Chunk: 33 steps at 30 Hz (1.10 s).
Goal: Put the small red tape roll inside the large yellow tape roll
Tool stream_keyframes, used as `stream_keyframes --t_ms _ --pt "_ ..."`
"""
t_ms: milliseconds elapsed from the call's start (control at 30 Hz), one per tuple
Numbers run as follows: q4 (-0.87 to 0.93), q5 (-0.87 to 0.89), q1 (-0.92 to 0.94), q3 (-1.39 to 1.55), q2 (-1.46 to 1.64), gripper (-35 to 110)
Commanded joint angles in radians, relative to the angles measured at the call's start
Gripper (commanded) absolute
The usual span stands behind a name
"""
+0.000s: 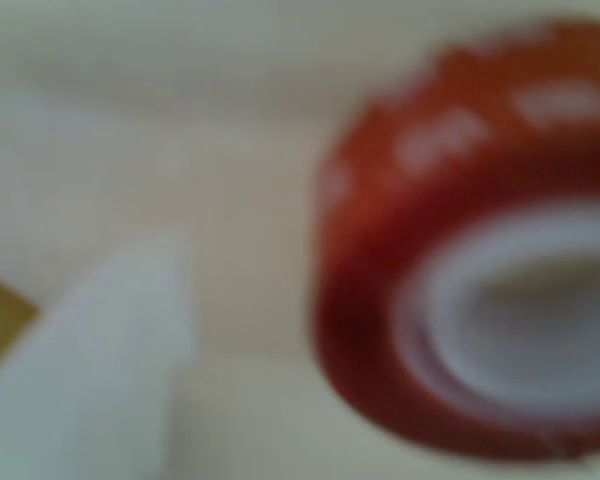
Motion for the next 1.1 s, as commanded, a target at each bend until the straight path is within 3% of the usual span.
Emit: stream_keyframes --t_ms 0,233,1067 --pt "-0.029 0.014 -0.015 0.052 0.178 28" --pt "-0.144 0.008 0.006 0.235 0.25 28" --pt "-0.196 -0.017 0.034 0.308 0.322 30"
